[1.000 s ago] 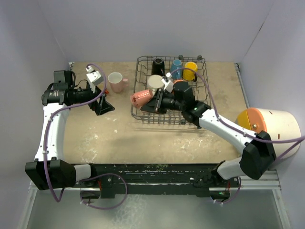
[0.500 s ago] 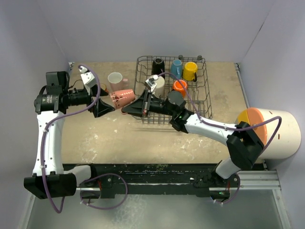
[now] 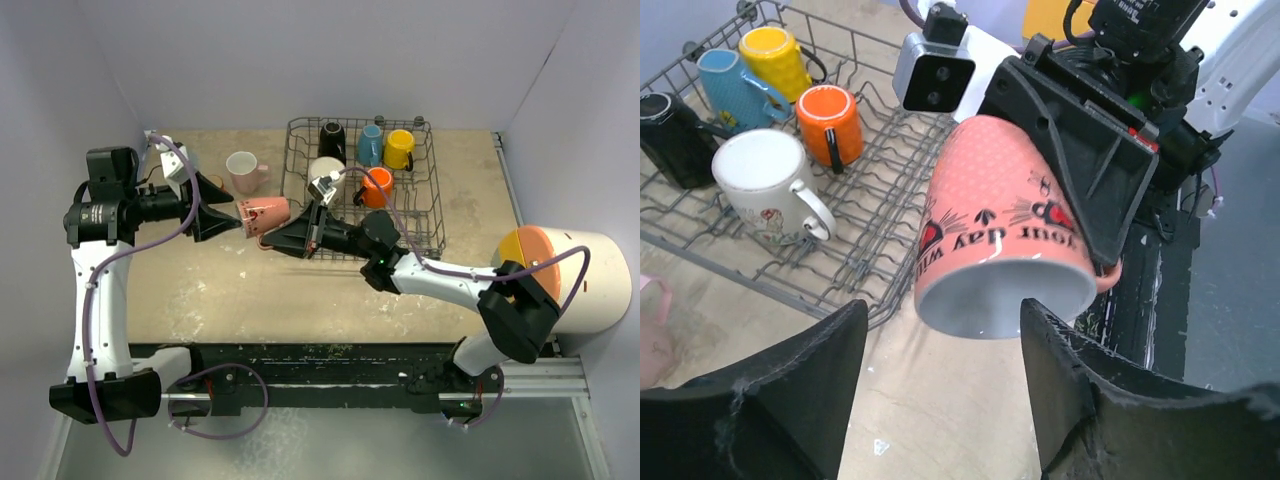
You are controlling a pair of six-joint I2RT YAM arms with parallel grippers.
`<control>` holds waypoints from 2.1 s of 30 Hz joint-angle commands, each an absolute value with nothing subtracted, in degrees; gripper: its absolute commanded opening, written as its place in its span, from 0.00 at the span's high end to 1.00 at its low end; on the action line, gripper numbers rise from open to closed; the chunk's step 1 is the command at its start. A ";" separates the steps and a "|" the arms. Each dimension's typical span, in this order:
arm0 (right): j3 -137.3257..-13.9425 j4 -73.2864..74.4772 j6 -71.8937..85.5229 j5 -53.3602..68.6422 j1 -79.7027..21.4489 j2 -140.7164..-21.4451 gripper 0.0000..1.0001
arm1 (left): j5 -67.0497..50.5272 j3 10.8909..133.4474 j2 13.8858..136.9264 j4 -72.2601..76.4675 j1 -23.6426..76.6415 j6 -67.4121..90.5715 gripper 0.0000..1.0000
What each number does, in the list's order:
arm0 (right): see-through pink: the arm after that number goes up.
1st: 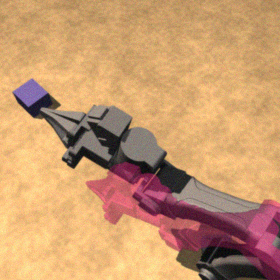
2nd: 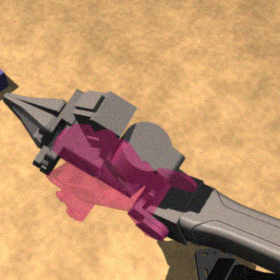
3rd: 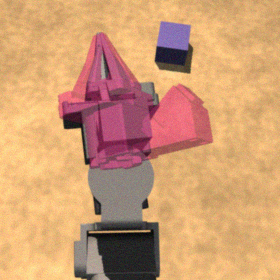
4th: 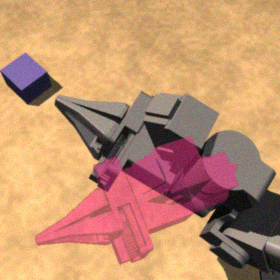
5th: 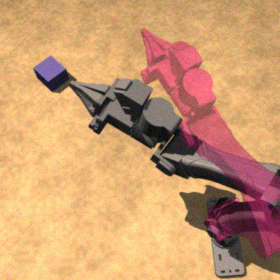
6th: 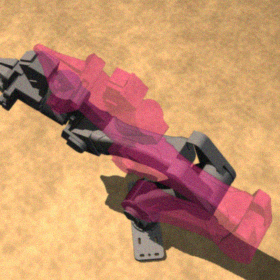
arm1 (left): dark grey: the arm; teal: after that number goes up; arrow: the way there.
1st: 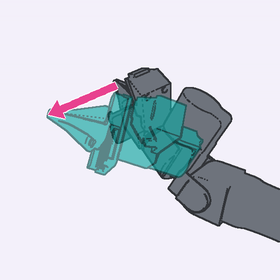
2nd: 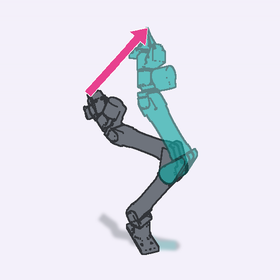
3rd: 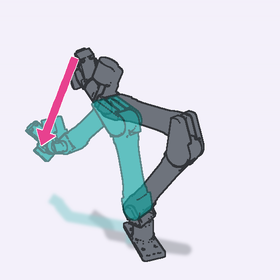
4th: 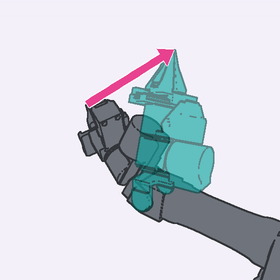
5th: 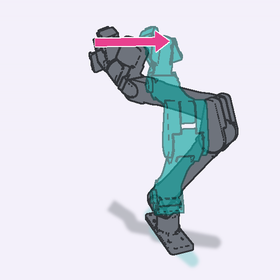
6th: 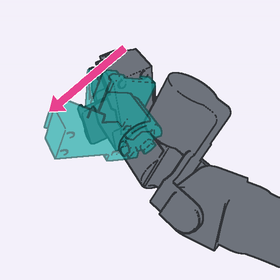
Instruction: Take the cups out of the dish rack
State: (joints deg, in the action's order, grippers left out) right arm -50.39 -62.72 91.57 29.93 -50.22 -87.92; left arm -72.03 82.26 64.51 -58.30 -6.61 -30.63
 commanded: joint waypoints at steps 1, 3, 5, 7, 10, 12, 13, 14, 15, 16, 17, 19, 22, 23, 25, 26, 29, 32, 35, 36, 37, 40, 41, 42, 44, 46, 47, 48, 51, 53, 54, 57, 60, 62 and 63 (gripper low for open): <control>-50.70 -69.97 92.38 27.50 -50.63 -82.58 1.00 | -78.00 84.99 65.62 -57.55 -6.59 -30.42 0.35; -51.15 -70.01 92.44 26.94 -51.31 -82.79 1.00 | -79.84 84.87 65.57 -56.97 -6.60 -29.29 0.34; -52.31 -70.79 92.88 26.50 -52.19 -84.06 1.00 | -81.23 84.39 65.00 -55.19 -6.59 -27.13 0.34; -54.54 -72.00 93.35 26.36 -53.22 -86.14 1.00 | -81.85 83.62 63.99 -52.22 -6.59 -23.45 0.34; -58.93 -73.39 93.79 26.50 -54.87 -89.57 1.00 | -82.68 82.84 62.43 -48.31 -6.59 -18.95 0.37; -60.76 -75.05 94.24 26.35 -55.75 -91.39 1.00 | -83.36 82.88 62.08 -47.17 -6.57 -17.39 0.49; -61.03 -76.28 94.50 26.10 -56.03 -91.93 1.00 | -83.55 83.01 61.98 -47.09 -6.59 -17.17 0.57; -61.08 -77.11 94.80 25.86 -56.24 -92.27 1.00 | -83.63 83.06 61.92 -47.11 -6.64 -17.16 0.67; -61.04 -77.59 94.95 25.58 -56.35 -92.43 1.00 | -83.33 83.05 61.87 -47.20 -6.60 -17.33 0.75; -61.00 -77.84 94.96 25.31 -56.48 -92.50 1.00 | -82.27 82.91 61.87 -47.35 -6.59 -17.58 0.88; -60.92 -77.87 94.90 25.19 -56.43 -92.40 1.00 | -81.39 82.63 61.94 -47.34 -6.59 -17.70 0.97; -60.69 -77.54 94.76 24.88 -56.50 -92.12 0.95 | -79.83 82.01 62.07 -47.70 -6.64 -18.39 1.00; -59.47 -73.65 94.42 26.43 -56.45 -90.50 0.55 | -76.82 81.90 62.91 -48.89 -6.60 -19.55 1.00; -58.73 -71.97 93.68 26.36 -55.97 -89.51 0.41 | -75.20 81.89 63.27 -48.99 -6.59 -19.70 1.00; -56.46 -67.16 91.77 26.25 -53.89 -86.88 0.23 | -69.46 81.58 63.76 -49.48 -6.59 -21.07 1.00; -54.99 -63.83 90.27 25.88 -52.75 -84.90 0.17 | -65.39 80.87 63.88 -49.01 -6.59 -21.67 1.00; -52.72 -48.14 83.62 24.41 -48.20 -77.49 0.07 | -46.86 78.20 65.64 -47.07 -6.59 -22.30 1.00; -52.82 -28.31 75.82 21.13 -43.87 -70.38 0.03 | -28.13 77.74 71.88 -48.94 -6.59 -24.96 1.00; -54.02 -14.70 69.66 18.04 -41.26 -65.68 0.03 | -12.41 78.51 79.36 -50.25 -6.65 -24.71 1.00; -54.86 -10.28 67.84 16.15 -40.84 -64.36 0.03 | -8.26 78.50 81.50 -49.90 -6.68 -23.96 1.00; -55.79 -6.73 66.30 14.89 -40.61 -63.56 0.03 | -4.82 78.48 83.29 -49.37 -6.82 -23.31 1.00; -59.90 3.83 61.86 9.82 -40.34 -61.91 0.03 | -0.67 78.79 87.46 -48.36 -7.20 -20.73 1.00; -61.07 8.35 60.41 7.83 -40.32 -61.56 0.03 | -0.50 79.41 88.55 -48.39 -7.21 -19.68 1.00; -62.29 11.39 59.11 5.91 -40.34 -61.26 0.03 | -0.64 79.93 89.51 -48.38 -7.21 -18.55 1.00; -64.09 15.74 57.01 2.88 -40.34 -60.82 0.03 | -1.06 81.03 91.57 -48.36 -7.21 -16.28 1.00; -65.70 19.40 55.26 1.01 -40.26 -60.42 0.02 | -0.02 81.87 93.93 -47.97 -7.21 -14.63 1.00; -66.54 20.84 54.62 0.06 -40.21 -60.39 0.02 | 0.90 82.35 95.40 -47.84 -7.21 -13.88 1.00; -67.12 22.19 54.00 -0.74 -40.19 -60.45 0.02 | 2.28 82.94 96.98 -47.89 -7.21 -13.34 1.00; -67.97 24.56 52.73 -2.04 -40.17 -60.56 0.02 | 5.37 84.19 101.31 -47.52 -7.42 -11.90 1.00; -67.62 24.92 52.38 -2.28 -40.17 -60.41 0.02 | 4.84 84.32 102.67 -46.70 -8.08 -11.37 1.00; -67.26 24.63 52.33 -2.24 -40.17 -60.24 0.02 | 4.04 84.33 103.09 -46.26 -8.47 -10.99 1.00; -65.98 23.58 52.29 -1.74 -40.17 -59.90 0.02 | 2.04 84.78 104.60 -45.57 -9.26 -9.48 1.00; -65.37 22.78 52.19 -1.38 -40.18 -60.18 0.02 | 1.05 85.76 106.11 -45.09 -10.45 -8.47 1.00; -64.99 22.01 52.13 -1.05 -40.17 -60.37 0.02 | 0.39 86.67 106.86 -44.48 -11.79 -8.15 1.00; -64.77 21.45 52.10 -0.88 -40.17 -60.38 0.02 | -0.02 87.13 107.21 -44.10 -12.60 -7.94 1.00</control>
